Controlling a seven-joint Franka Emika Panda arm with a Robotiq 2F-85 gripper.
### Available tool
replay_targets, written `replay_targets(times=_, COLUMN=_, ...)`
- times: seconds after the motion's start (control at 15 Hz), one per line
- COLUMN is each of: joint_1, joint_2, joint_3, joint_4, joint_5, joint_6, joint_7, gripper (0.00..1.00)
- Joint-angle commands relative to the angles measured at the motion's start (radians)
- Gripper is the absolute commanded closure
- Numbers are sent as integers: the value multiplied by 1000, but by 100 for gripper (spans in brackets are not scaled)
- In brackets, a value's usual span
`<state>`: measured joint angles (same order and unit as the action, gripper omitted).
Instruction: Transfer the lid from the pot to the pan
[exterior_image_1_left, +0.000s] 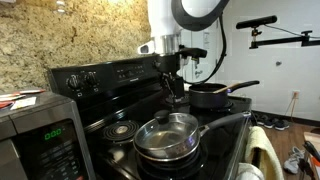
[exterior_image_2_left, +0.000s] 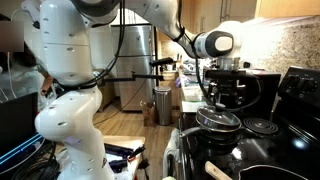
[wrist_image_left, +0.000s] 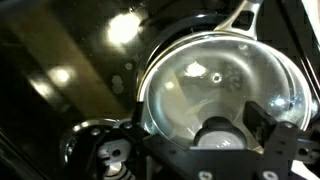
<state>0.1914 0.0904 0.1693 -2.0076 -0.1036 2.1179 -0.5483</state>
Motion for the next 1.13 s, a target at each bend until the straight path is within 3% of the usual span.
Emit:
replay_targets(times=0.0, joint_1=-27, joint_2=-58, joint_3=-22, joint_4=20, joint_5=-34, joint_6=-80, joint_7=158, gripper=0)
replay_targets(times=0.6, joint_1=-78, joint_2=-49, joint_3=-87, joint_4=87, joint_5=-18, joint_6=-314, joint_7=502, gripper=0)
replay_targets(times=0.67, joint_1=-73, joint_2=-63, joint_3=-82, joint_4=61, joint_5=-14, joint_6=-259, joint_7=429, gripper=0)
replay_targets(times=1.07, joint_1=-80, joint_2=-59, joint_3=-88, joint_4=64, joint_5=-14, joint_6=-282, joint_7=479, gripper=0)
